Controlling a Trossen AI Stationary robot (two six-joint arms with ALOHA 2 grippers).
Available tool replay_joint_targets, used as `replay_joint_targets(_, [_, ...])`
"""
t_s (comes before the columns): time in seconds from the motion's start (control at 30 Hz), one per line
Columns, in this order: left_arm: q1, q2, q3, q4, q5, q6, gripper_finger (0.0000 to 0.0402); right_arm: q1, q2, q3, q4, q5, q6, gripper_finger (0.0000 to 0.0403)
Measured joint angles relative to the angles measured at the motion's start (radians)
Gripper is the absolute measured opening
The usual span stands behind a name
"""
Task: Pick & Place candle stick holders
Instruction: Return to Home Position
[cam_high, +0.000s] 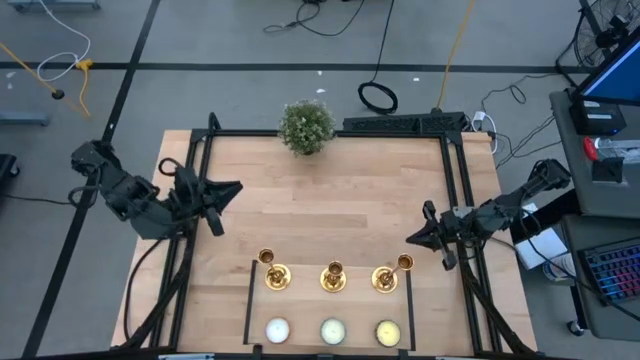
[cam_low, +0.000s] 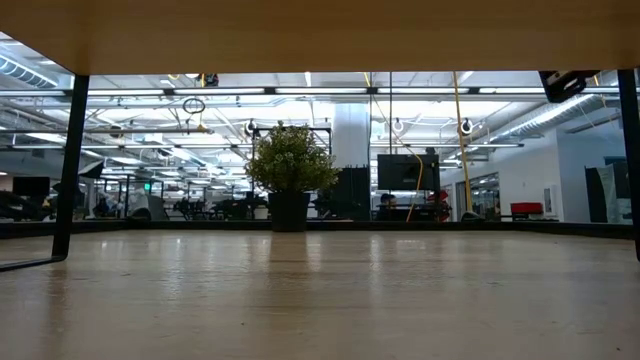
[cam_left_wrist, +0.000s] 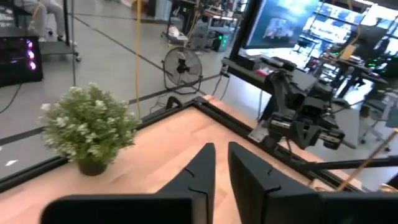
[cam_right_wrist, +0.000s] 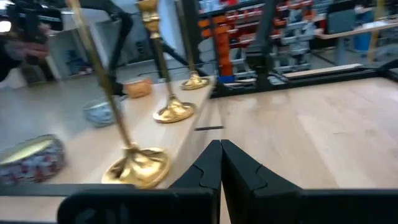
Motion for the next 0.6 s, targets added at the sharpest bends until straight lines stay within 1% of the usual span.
replay_joint_targets(0.07, [0.011,-0.022,0.000,-0.038,0.008,-0.016,0.0030,0.000,0.000,-0.004,0.000,0.035,0.000,0.0000])
replay_joint_targets(0.17, [0.019,-0.057,0.000,-0.084,0.036,-0.004,0.0006,0.000,0.000,-0.004,0.001,0.043,-0.003,0.0000])
replay_joint_targets(0.23, [0.025,-0.077,0.000,-0.123,0.055,-0.004,0.0007,0.000,0.000,-0.004,0.001,0.043,-0.004,0.0000])
replay_joint_targets(0.47, [0.031,-0.110,0.000,-0.233,0.050,-0.043,0.0004,0.000,0.000,-0.004,-0.002,0.043,-0.002,0.0000])
replay_joint_targets(0.6, [0.031,-0.109,0.000,-0.311,0.051,-0.110,0.0012,0.000,0.000,-0.004,-0.019,0.105,-0.011,0.0000])
